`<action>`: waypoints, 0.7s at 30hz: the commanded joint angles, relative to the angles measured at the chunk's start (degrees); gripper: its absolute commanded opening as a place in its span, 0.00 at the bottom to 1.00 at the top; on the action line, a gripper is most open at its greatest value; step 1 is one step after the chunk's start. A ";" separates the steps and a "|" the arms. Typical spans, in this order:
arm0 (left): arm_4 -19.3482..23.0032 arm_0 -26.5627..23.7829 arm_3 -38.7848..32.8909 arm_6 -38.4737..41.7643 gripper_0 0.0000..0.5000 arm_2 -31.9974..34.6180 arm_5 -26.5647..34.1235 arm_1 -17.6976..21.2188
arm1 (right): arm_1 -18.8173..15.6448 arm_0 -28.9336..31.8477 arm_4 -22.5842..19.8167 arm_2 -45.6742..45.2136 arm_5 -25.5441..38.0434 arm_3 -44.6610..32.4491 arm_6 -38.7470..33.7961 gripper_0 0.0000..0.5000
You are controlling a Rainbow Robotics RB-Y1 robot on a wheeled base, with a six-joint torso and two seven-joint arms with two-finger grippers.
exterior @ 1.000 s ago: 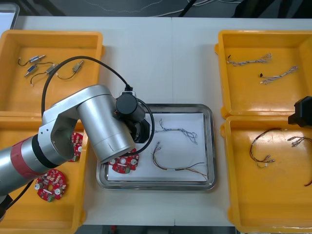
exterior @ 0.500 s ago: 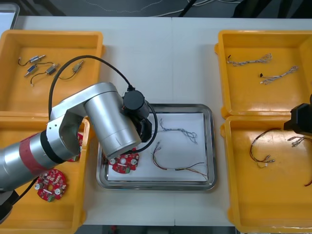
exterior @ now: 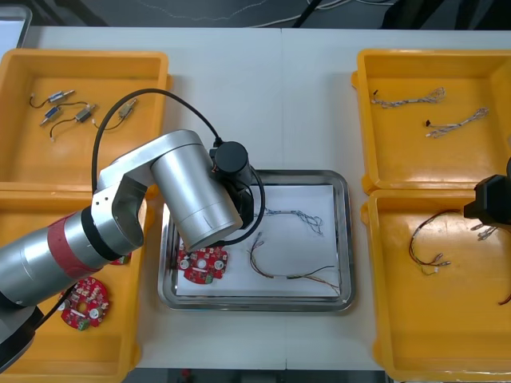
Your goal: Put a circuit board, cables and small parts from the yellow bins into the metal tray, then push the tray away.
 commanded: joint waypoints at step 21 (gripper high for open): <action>-3.08 -0.82 -0.26 2.80 0.10 -1.96 1.83 -0.83 | 0.34 0.92 -0.55 -1.85 0.18 -2.22 2.77 1.00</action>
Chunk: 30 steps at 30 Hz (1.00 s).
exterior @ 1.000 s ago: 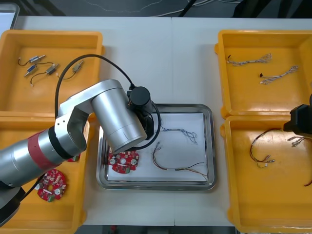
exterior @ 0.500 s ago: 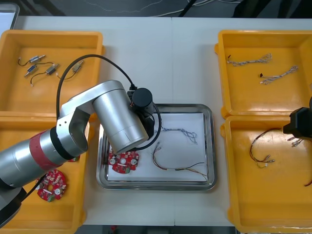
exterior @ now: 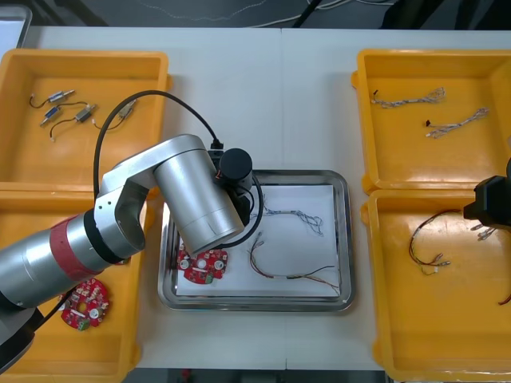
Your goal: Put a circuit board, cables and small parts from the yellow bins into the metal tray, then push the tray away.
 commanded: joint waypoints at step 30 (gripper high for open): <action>11.66 -3.82 -10.40 0.95 1.00 16.69 15.89 0.93 | 0.34 -1.92 -6.40 -1.31 0.18 -3.13 4.17 1.00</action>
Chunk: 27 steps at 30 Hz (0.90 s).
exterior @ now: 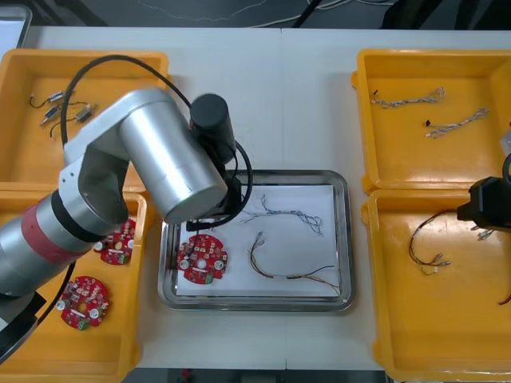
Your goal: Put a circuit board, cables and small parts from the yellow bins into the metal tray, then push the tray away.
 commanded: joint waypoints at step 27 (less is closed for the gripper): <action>26.22 11.56 -15.71 -19.18 1.00 32.08 5.98 24.48 | 5.61 -23.87 0.89 32.53 0.18 0.29 6.53 1.00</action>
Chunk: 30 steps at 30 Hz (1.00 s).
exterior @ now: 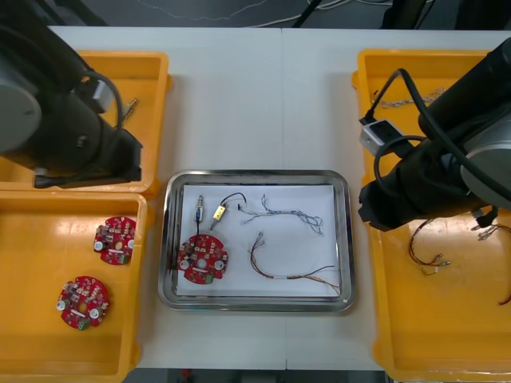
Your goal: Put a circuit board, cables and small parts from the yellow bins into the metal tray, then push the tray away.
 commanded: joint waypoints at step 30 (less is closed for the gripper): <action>0.13 27.51 -3.71 -30.87 1.00 27.58 -5.93 8.16 | 16.48 -16.74 11.44 37.25 -10.77 15.25 22.19 1.00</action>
